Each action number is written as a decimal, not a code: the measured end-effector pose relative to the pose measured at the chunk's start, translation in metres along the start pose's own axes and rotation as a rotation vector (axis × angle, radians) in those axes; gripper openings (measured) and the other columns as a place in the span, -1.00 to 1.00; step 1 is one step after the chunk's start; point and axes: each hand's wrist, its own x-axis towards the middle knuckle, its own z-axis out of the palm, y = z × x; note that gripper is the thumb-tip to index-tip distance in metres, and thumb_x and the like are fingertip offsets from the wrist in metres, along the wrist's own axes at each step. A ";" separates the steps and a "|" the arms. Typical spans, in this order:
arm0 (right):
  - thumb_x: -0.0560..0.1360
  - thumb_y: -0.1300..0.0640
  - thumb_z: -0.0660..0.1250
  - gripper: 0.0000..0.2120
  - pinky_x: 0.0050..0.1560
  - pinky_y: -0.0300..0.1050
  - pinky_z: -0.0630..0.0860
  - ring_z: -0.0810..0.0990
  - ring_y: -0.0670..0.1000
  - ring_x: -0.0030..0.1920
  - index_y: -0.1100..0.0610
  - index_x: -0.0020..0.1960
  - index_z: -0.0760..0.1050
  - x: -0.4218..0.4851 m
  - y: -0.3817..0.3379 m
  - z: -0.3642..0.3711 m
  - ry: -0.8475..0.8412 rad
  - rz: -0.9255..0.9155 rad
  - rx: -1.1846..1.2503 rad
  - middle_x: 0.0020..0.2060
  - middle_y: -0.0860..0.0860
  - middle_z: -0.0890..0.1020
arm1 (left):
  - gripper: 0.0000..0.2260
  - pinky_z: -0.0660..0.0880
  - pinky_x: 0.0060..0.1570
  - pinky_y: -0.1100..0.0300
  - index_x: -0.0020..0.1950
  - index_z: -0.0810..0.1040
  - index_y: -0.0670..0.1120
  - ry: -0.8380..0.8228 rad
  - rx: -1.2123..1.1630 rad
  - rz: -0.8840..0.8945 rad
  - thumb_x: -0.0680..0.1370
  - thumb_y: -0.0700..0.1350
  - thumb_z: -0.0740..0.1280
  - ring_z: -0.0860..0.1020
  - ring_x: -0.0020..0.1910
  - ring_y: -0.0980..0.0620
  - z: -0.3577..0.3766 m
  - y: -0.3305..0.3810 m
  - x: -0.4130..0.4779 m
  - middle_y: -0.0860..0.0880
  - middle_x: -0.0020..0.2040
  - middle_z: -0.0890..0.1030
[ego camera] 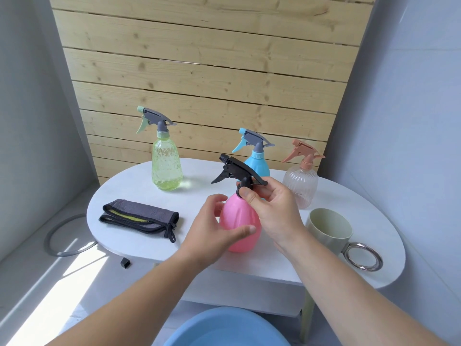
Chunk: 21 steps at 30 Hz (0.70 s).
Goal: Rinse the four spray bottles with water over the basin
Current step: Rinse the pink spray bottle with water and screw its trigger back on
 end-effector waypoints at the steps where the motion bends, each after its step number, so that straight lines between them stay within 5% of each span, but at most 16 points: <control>1: 0.46 0.21 0.50 -0.89 0.20 0.00 0.58 0.71 0.04 0.03 0.05 -0.04 0.65 0.000 0.000 0.000 0.002 0.001 -0.006 -0.07 0.02 0.75 | -0.20 0.51 0.05 0.31 0.41 0.36 0.10 0.011 0.008 -0.006 0.27 0.16 0.65 0.53 0.23 0.20 0.001 0.000 -0.001 0.12 0.25 0.53; 4: 0.46 0.22 0.50 -0.88 0.21 0.01 0.58 0.71 0.06 0.04 0.04 -0.06 0.65 0.000 0.001 0.002 -0.002 0.010 0.012 -0.07 0.03 0.75 | -0.18 0.46 0.01 0.48 0.54 0.26 0.14 -0.069 -0.058 -0.047 0.33 0.12 0.52 0.44 0.25 0.44 0.000 0.005 -0.003 0.18 0.39 0.45; 9: 0.47 0.23 0.49 -0.89 0.17 -0.06 0.58 0.71 0.03 0.04 0.07 -0.04 0.65 0.000 -0.001 -0.001 0.001 0.021 0.012 -0.06 0.03 0.75 | -0.09 0.44 0.04 0.42 0.49 0.27 0.10 0.031 0.054 -0.020 0.28 0.17 0.69 0.48 0.26 0.20 0.000 0.004 -0.001 0.11 0.27 0.49; 11: 0.47 0.23 0.49 -0.89 0.16 -0.08 0.58 0.71 0.03 0.03 0.08 -0.03 0.65 -0.001 -0.002 0.000 -0.004 0.025 0.014 -0.06 0.03 0.75 | 0.06 0.45 0.23 0.25 0.59 0.16 0.13 0.002 0.013 -0.039 0.22 0.27 0.63 0.43 0.36 0.14 0.004 0.003 -0.002 0.12 0.35 0.41; 13: 0.47 0.25 0.49 -0.88 0.18 -0.06 0.58 0.71 0.07 0.05 0.07 -0.04 0.65 -0.002 -0.003 0.000 -0.004 0.024 0.022 -0.06 0.05 0.75 | 0.01 0.44 0.25 0.29 0.65 0.11 0.14 -0.096 -0.072 -0.064 0.28 0.14 0.54 0.46 0.37 0.20 0.002 0.006 -0.002 0.16 0.43 0.41; 18: 0.46 0.21 0.50 -0.90 0.21 -0.01 0.58 0.71 0.04 0.03 0.06 -0.05 0.65 0.000 -0.003 -0.002 0.009 0.030 -0.007 -0.07 0.03 0.75 | -0.19 0.45 0.01 0.44 0.45 0.39 0.07 0.004 0.062 0.007 0.29 0.07 0.70 0.52 0.25 0.18 0.000 0.003 0.001 0.09 0.28 0.54; 21: 0.46 0.22 0.50 -0.90 0.21 0.02 0.58 0.71 0.07 0.04 0.06 -0.07 0.66 0.000 -0.003 -0.001 0.004 0.025 0.001 -0.07 0.04 0.75 | -0.07 0.47 0.34 0.21 0.57 0.28 0.14 -0.045 -0.024 -0.020 0.29 0.22 0.63 0.48 0.38 0.15 0.003 0.003 -0.001 0.15 0.42 0.45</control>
